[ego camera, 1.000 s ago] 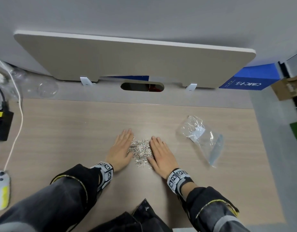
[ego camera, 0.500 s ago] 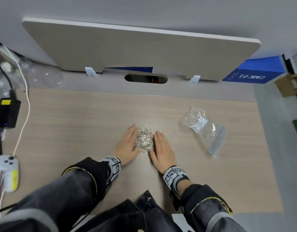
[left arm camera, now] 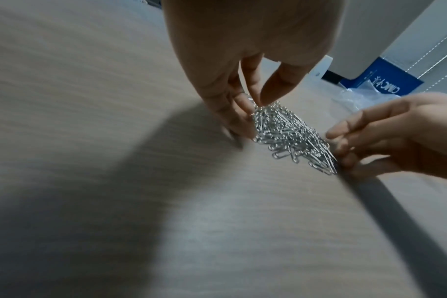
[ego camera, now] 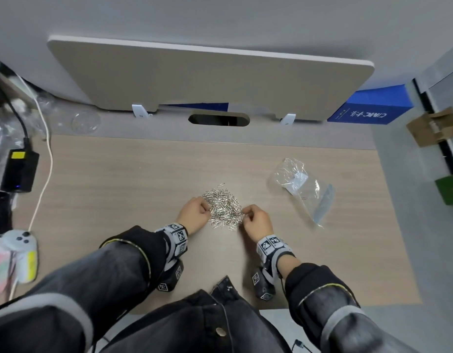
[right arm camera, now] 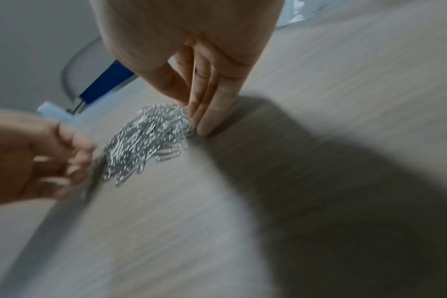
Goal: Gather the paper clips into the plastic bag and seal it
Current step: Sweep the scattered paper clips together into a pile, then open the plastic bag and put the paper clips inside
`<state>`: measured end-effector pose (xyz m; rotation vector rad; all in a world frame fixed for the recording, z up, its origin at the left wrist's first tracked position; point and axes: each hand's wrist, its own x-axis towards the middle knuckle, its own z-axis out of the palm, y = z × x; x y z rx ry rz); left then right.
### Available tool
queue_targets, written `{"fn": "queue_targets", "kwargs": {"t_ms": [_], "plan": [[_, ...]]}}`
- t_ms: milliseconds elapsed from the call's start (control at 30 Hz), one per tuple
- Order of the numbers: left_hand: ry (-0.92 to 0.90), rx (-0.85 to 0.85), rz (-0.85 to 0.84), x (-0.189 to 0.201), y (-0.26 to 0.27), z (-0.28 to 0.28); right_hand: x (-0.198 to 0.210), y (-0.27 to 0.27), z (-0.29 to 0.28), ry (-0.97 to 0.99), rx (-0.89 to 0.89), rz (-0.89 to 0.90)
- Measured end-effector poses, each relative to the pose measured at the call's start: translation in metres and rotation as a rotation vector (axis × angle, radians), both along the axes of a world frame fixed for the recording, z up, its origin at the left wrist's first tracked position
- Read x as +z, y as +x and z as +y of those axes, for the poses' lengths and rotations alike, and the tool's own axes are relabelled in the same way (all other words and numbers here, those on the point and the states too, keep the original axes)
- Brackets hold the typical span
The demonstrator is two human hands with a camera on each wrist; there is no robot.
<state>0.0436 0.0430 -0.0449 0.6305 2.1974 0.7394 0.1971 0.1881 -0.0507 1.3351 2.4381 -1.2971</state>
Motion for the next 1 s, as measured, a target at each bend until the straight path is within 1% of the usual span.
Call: {"fn": "queue_targets", "kwargs": {"t_ms": [33,67,100,133,167,200,267,333,433,500,567,667,767,867,933,1000], "plan": [[-0.035,-0.009,-0.007,0.001,-0.003,-0.002,0.002,0.003,0.005,-0.016,-0.02,-0.019],[-0.088,-0.062,-0.012,0.003,-0.005,-0.004,0.004,0.008,0.01,-0.015,0.0,-0.047],[-0.151,-0.149,-0.025,0.005,-0.005,-0.005,0.007,0.014,0.013,-0.008,0.069,-0.104],[-0.211,-0.255,-0.042,0.007,-0.002,-0.006,0.01,0.017,0.014,-0.002,0.174,-0.175],[-0.258,-0.355,-0.055,0.01,0.002,-0.005,0.015,0.019,0.011,0.001,0.284,-0.249],[-0.277,-0.426,-0.058,0.011,0.006,-0.003,0.019,0.018,0.007,0.002,0.368,-0.288],[-0.257,-0.477,-0.061,0.013,0.014,0.007,0.022,0.01,-0.002,-0.018,0.422,-0.281],[-0.218,-0.465,-0.055,0.015,0.019,0.019,0.022,-0.001,-0.006,-0.045,0.386,-0.235],[-0.213,-0.421,-0.054,0.02,0.016,0.034,0.027,-0.006,0.002,-0.04,0.239,-0.151],[-0.225,-0.427,-0.049,0.024,0.011,0.042,0.036,0.0,0.018,0.062,0.113,-0.118],[-0.238,-0.429,-0.029,0.027,0.007,0.049,0.045,0.01,0.043,0.141,-0.03,-0.104],[-0.219,-0.399,0.019,0.034,0.006,0.066,0.055,0.029,0.087,0.198,-0.218,-0.092],[-0.179,-0.373,0.06,0.044,0.008,0.083,0.062,0.042,0.118,0.332,-0.392,-0.106],[-0.138,-0.383,0.058,0.052,0.01,0.103,0.063,0.054,0.135,0.423,-0.561,-0.131],[-0.115,-0.374,0.053,0.055,0.011,0.115,0.059,0.061,0.14,0.432,-0.661,-0.192],[-0.103,-0.367,0.044,0.059,0.012,0.125,0.053,0.064,0.144,0.351,-0.757,-0.242]]}}
